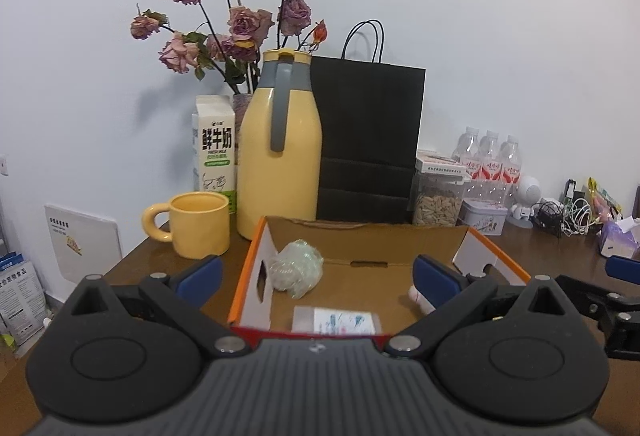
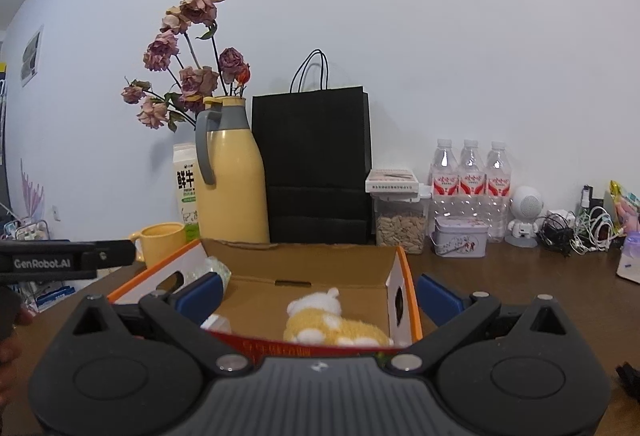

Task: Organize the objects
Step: 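Move the right gripper to the red rose and close on it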

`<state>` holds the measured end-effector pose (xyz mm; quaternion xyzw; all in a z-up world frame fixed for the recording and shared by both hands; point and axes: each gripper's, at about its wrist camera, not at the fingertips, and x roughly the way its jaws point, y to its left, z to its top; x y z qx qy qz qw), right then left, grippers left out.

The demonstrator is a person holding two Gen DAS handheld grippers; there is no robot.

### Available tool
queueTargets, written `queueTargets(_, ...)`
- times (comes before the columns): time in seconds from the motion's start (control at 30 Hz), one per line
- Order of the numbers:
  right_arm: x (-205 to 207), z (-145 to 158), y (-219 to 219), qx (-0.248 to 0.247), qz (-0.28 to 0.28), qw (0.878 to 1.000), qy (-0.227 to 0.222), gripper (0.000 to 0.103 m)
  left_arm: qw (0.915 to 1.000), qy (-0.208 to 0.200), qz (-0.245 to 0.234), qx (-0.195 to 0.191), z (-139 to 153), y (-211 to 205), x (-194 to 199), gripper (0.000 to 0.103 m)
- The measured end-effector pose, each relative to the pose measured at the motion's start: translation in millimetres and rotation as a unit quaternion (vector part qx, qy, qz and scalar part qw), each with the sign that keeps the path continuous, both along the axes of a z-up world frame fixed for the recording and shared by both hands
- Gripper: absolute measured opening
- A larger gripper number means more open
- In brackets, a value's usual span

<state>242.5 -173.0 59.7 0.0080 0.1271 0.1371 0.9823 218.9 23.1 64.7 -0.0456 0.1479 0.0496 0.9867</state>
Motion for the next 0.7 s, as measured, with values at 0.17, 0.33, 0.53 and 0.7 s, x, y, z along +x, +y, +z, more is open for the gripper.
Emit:
queueTargets(0.17, -20.5, -10.6, -7.2, -0.003, -0.002, 1.0, 0.018, 0.103, 0.9999, 0.007, 0.006, 0.01, -5.3, 2.4, -19.2, 0.103)
queueTargets(0.33, -39.0, -21.5, -13.1, -0.009, -0.004, 0.999, 0.035, 0.103, 0.9998, 0.019, 0.006, 0.01, -11.9, 4.6, -37.1, 0.103)
queueTargets(0.53, -58.1, -35.9, -18.9, -0.012, -0.004, 0.999, 0.053, 0.103, 0.9992, 0.039, 0.001, 0.012, -23.2, 4.8, -54.5, 0.103)
queueTargets(0.7, -69.9, -49.3, -23.3, -0.012, -0.001, 0.997, 0.072, 0.103, 0.9984, 0.056, 0.0, 0.01, -33.9, 5.7, -64.5, 0.103)
